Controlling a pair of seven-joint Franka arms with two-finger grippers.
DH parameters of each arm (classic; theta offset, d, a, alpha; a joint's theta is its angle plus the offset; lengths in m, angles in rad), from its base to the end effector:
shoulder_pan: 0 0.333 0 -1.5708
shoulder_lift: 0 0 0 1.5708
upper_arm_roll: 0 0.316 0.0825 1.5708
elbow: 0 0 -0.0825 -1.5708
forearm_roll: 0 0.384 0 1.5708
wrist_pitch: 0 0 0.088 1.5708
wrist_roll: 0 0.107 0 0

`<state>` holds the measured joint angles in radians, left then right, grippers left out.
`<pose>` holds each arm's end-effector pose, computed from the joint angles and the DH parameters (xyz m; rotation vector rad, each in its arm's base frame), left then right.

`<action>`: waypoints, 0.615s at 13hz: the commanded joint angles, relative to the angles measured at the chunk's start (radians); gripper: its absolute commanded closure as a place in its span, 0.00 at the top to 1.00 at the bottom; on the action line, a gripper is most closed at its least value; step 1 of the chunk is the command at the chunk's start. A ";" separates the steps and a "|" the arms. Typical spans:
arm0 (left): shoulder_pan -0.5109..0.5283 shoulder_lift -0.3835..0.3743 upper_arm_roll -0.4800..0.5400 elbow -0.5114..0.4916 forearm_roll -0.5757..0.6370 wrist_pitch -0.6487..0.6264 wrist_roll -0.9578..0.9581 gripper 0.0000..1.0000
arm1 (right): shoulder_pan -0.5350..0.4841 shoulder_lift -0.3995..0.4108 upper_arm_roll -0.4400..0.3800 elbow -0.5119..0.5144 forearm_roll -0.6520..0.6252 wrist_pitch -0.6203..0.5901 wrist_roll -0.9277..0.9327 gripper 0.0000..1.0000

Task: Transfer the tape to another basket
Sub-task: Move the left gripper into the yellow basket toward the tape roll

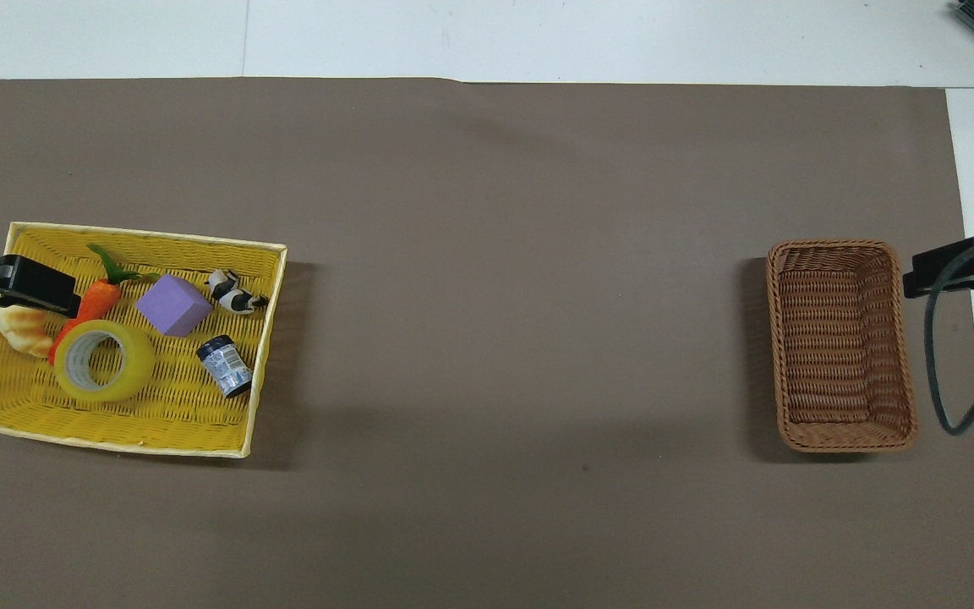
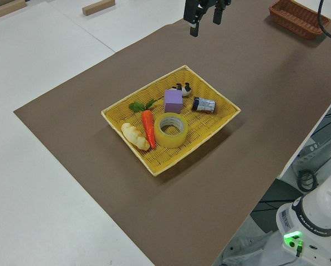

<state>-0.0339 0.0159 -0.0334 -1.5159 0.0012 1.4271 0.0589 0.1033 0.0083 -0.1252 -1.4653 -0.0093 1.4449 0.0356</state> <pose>0.5431 -0.0363 0.6295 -3.1299 0.1976 0.1643 0.5440 -0.0127 0.6582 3.1295 -0.0916 -0.0447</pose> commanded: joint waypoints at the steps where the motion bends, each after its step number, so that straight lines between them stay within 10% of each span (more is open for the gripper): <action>1: 0.002 -0.030 0.004 -0.027 0.002 -0.005 0.010 1.00 | -0.004 -0.016 0.004 -0.017 0.000 0.003 -0.023 1.00; 8: 0.069 -0.024 0.009 -0.043 -0.027 0.015 0.290 1.00 | -0.004 -0.016 0.004 -0.017 0.000 0.003 -0.023 1.00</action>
<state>0.0101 0.0104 -0.0232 -1.5222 -0.0087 1.4268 0.2686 0.1033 0.0083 -0.1252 -1.4653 -0.0093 1.4449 0.0356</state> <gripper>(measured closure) 0.000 0.000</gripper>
